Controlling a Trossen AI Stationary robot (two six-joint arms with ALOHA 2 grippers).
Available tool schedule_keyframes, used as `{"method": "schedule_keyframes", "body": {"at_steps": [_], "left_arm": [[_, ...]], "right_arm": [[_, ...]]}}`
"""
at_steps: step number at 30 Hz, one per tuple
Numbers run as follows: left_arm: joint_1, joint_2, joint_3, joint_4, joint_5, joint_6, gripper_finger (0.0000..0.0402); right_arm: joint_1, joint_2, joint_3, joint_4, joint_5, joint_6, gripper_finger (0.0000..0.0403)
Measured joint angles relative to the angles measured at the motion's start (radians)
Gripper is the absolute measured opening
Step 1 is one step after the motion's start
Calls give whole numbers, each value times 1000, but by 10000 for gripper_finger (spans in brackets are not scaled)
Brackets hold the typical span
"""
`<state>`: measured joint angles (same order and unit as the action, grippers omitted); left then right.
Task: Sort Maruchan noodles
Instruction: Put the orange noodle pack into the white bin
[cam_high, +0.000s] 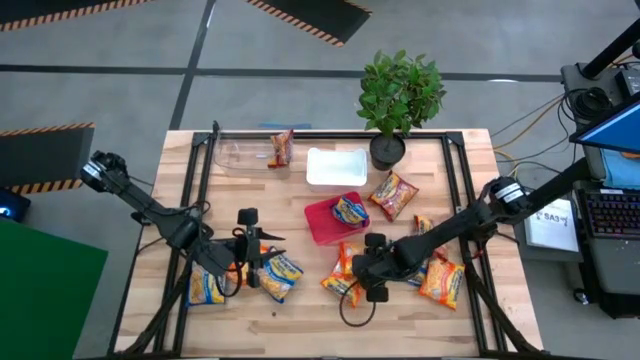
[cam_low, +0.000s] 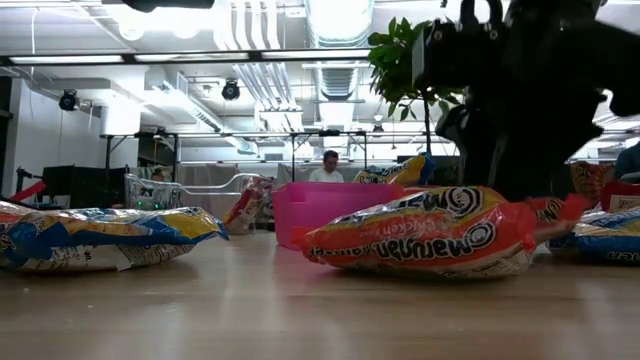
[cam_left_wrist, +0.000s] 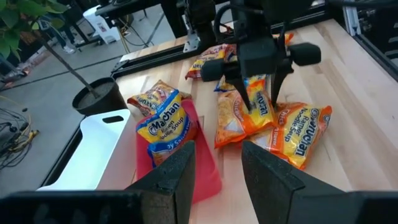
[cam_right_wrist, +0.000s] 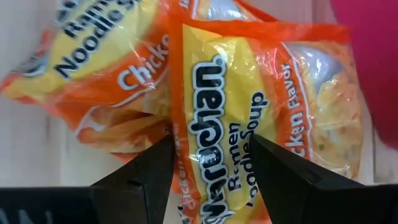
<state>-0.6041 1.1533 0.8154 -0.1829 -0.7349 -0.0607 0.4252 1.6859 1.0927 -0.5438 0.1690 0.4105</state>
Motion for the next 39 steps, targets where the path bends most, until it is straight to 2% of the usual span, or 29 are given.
{"method": "schedule_keyframes", "body": {"at_steps": [5,15,27,35,39], "left_arm": [[0,0,0,0,0,7,113],[0,0,0,5,0,7,113],[0,0,0,4,-3,2,113],[0,-6,2,4,-14,56,113],[0,-13,2,5,-15,99,113]], "right_arm": [[-2,28,0,-4,19,35,165],[-7,-2,-2,-9,16,34,18],[-13,-122,42,-102,9,55,9],[-63,-191,87,-103,-121,105,8],[-86,-214,114,-102,-151,117,8]]}}
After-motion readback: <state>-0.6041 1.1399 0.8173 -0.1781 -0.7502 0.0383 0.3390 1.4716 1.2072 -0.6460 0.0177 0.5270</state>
